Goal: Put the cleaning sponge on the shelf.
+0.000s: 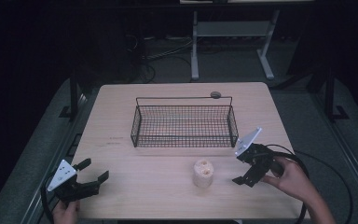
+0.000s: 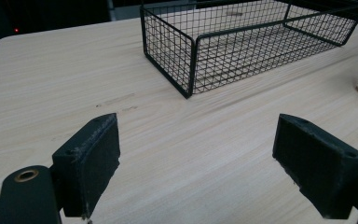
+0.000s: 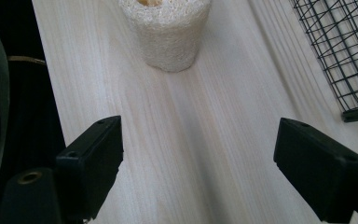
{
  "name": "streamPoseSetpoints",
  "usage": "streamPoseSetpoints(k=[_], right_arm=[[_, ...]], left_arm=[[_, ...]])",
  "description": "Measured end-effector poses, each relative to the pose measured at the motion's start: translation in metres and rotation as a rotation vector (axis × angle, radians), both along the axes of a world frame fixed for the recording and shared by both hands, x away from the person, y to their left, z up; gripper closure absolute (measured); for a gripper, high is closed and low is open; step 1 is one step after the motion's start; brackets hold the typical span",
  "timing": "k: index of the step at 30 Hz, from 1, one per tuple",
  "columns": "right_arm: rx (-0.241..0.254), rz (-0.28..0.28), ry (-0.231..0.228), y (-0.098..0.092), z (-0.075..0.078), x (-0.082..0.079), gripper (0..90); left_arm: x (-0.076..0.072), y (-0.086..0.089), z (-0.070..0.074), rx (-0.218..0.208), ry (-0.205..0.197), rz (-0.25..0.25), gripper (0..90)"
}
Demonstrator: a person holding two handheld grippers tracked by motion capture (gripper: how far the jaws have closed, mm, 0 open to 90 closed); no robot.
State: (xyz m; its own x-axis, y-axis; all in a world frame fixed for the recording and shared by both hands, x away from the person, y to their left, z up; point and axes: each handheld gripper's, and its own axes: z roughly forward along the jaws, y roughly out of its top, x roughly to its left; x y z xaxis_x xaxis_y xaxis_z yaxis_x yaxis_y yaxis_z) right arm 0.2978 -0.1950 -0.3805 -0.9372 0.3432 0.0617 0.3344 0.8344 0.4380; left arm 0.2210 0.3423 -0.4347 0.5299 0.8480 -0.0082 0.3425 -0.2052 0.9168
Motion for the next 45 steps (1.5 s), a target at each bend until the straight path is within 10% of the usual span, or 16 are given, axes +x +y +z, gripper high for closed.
streamPoseSetpoints(k=[45], right_arm=[[-0.056, 0.112, 0.018, 0.05, 0.007, 0.013, 15.0]], left_arm=[[0.0, 0.0, 0.001, -0.002, -0.003, 0.001, 14.0]])
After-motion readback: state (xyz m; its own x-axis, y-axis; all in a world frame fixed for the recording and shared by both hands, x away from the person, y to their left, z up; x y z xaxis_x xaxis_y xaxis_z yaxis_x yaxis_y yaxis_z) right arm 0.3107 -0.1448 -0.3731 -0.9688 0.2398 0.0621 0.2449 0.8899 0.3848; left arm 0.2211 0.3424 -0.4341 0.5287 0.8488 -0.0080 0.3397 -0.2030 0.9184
